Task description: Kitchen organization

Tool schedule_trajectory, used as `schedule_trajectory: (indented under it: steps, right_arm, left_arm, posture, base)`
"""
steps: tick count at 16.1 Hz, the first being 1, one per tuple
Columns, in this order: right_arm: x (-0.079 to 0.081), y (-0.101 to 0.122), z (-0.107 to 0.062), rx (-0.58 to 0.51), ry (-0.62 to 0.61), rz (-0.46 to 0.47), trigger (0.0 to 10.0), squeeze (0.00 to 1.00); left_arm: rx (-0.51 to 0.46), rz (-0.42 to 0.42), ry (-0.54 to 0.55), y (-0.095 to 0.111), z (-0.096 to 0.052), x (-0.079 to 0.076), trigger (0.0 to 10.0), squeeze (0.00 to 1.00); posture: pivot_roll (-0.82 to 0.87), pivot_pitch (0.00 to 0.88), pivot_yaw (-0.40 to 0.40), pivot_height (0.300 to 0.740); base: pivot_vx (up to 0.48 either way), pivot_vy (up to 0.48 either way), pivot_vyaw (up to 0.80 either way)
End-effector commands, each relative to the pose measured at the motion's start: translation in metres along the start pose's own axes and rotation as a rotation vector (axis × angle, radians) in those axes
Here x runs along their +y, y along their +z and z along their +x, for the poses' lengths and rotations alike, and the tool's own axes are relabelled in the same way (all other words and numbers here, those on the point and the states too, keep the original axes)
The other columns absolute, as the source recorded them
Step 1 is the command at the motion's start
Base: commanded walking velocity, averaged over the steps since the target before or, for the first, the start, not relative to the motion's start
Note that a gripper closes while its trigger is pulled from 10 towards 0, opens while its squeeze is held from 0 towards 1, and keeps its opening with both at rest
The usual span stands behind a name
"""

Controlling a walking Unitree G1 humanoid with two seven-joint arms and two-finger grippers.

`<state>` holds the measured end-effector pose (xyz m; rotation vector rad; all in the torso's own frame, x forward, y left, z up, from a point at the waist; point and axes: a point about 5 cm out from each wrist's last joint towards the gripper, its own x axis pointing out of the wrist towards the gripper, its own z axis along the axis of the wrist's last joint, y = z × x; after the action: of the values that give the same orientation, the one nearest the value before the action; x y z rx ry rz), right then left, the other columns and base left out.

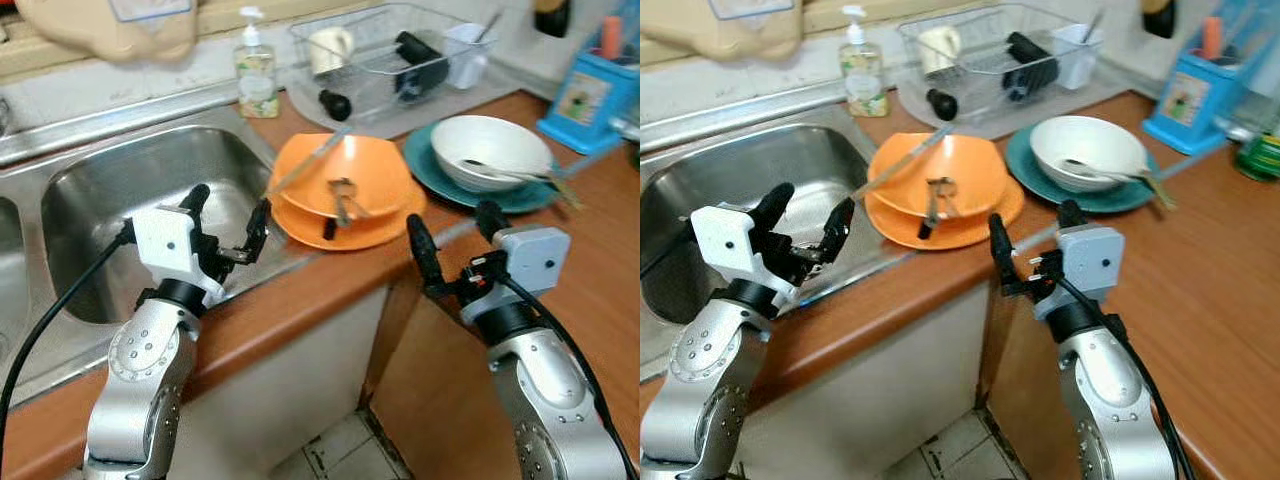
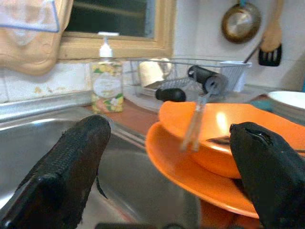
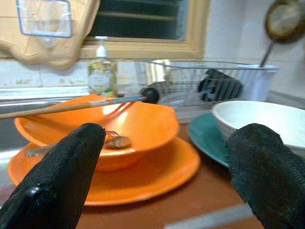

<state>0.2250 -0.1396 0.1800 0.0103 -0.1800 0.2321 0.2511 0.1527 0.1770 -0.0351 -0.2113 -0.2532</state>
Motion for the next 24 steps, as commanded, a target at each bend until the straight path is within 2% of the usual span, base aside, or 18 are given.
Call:
schedule_trajectory:
  steps: [1,2,4,5,11,16,17,20,21,22,24]
  right_arm:
    - [0.002,0.008,0.0,-0.039,0.012,-0.002,10.0,1.0]
    - [0.002,0.008,0.0,-0.04,0.008,-0.004,10.0,0.98]
    - [0.002,0.008,0.0,-0.042,0.006,-0.006,10.0,0.03]
    - [0.001,0.008,0.0,-0.042,0.003,-0.008,10.0,0.0]
    - [0.001,0.009,0.001,-0.042,0.002,-0.01,10.0,0.0]
    - [0.0,0.006,-0.003,-0.034,0.003,0.005,10.0,0.0]
    - [-0.002,0.007,-0.004,-0.039,-0.002,0.017,10.0,0.0]
    - [-0.006,0.011,-0.007,-0.059,0.001,0.064,10.0,0.0]
    - [-0.005,0.011,-0.008,-0.051,0.03,0.068,10.0,0.0]
    - [-0.005,0.009,-0.011,-0.026,0.098,0.082,10.0,0.0]
    - [-0.004,0.007,-0.017,0.009,0.191,0.108,10.0,0.0]
  left_arm:
    - [-0.008,0.007,-0.008,0.004,-0.001,0.0,10.0,0.0]
    - [-0.009,0.004,-0.013,0.005,0.0,-0.001,10.0,0.0]
    - [-0.009,-0.002,-0.023,0.005,0.0,-0.003,10.0,0.0]
    - [-0.009,-0.004,-0.024,0.005,0.0,-0.003,10.0,0.0]
    - [-0.006,-0.012,-0.023,0.004,0.0,-0.004,10.0,0.0]
    - [-0.016,-0.024,-0.023,0.005,0.001,-0.001,10.0,0.0]
    - [-0.03,-0.038,-0.038,0.007,0.001,-0.002,10.0,1.0]
    - [0.019,-0.057,-0.157,0.005,0.003,-0.008,10.0,1.0]
    - [0.027,-0.061,-0.191,0.004,0.004,-0.01,10.0,0.82]
    - [0.044,-0.074,-0.281,0.003,0.006,-0.015,10.0,0.0]
    - [0.072,-0.076,-0.375,0.0,0.009,-0.019,10.0,0.0]
  posture:
    - [-0.17,0.0,0.045,0.74]
    - [-0.17,0.0,0.045,0.74]
    - [-0.17,0.0,0.045,0.74]
    - [-0.18,0.0,0.048,0.74]
    - [-0.17,0.0,0.043,0.74]
    - [-0.18,0.0,0.042,0.74]
    - [-0.18,0.0,0.043,0.74]
    - [-0.18,0.0,0.046,0.74]
    - [-0.18,0.0,0.046,0.74]
    - [-0.18,0.0,0.045,0.74]
    - [-0.18,0.0,0.046,0.74]
  base:
    - [0.319,0.0,0.0]
    - [0.315,0.0,0.0]
    - [0.315,0.0,0.0]
    - [0.311,0.0,0.0]
    - [0.289,0.0,0.0]
    - [0.0,0.0,0.0]
    - [0.0,0.0,0.0]
    - [0.0,0.0,0.0]
    - [0.0,0.0,0.0]
    - [0.0,0.0,0.0]
    - [0.0,0.0,0.0]
